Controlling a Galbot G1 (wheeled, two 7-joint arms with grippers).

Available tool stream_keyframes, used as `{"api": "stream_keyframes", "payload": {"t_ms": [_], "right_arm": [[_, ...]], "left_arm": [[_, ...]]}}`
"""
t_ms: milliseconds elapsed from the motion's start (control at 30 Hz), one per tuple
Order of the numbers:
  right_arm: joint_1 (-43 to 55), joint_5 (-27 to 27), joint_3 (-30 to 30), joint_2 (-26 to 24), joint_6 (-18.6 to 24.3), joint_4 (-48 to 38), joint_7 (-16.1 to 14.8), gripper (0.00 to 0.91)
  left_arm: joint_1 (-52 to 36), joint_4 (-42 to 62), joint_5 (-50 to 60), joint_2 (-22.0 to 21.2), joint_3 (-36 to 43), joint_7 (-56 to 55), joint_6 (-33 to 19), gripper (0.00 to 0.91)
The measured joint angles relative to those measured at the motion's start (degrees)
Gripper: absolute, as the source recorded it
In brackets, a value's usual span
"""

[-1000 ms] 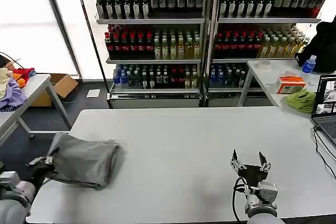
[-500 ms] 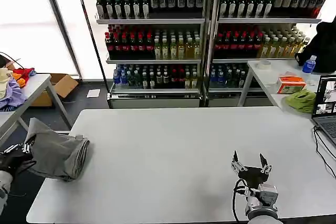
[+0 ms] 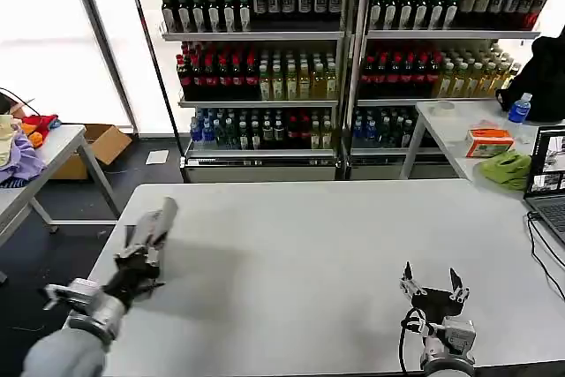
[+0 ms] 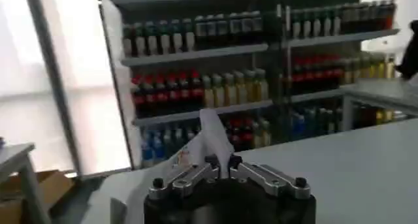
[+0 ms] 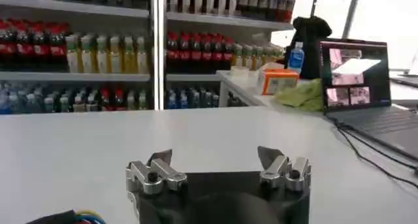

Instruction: Fold and organize the clothes.

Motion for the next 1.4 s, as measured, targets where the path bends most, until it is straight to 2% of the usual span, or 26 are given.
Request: {"api": "stream_keyframes", "payload": {"t_ms": [200,400,433,500,667,1067,1200,1400], "right_arm": [[-0.3,-1.0,0.0,0.9,-0.2,-0.3,-0.1,0.907],[0.5,-1.7,-0.9,1.1,-0.9,-0.8,-0.1,0.907],[0.7,-1.8,-1.0,1.1,-1.1,-0.9,-0.1,0.907],[1.2,-1.9,-1.4,1.0,-1.4,-1.1,0.0,0.907],[2.3,-2.2,-2.4,0.8,-2.1,-1.7,0.1,0.907],[5.2,-0.8,-5.9,0.7,-4.4,-2.9,0.1,0.907],[6.2,3.3,-7.1,0.1,-5.5,-2.2,-0.1,0.907],[9.1,13.9,-9.0,-1.2,-7.7,-1.8,1.0,0.907]], "left_arm": [[-4.3,0.8,4.1,-3.5,11.6,-1.8,1.0,0.000],[-7.7,2.5,5.7,-5.3,17.5,-3.0,2.2,0.030],[-8.1,2.7,5.9,-5.6,18.2,-3.1,2.2,0.111],[-8.7,3.1,6.1,-6.2,19.7,-3.2,2.4,0.907],[-10.2,4.3,5.3,-7.9,22.7,-3.5,2.0,0.907],[-13.8,6.2,-5.1,-13.5,26.9,-6.2,-4.6,0.907],[-13.8,6.2,-6.7,-14.0,26.5,-7.7,-4.9,0.907],[-13.0,5.6,-6.6,-12.5,23.4,-10.3,-3.1,0.907]]}}
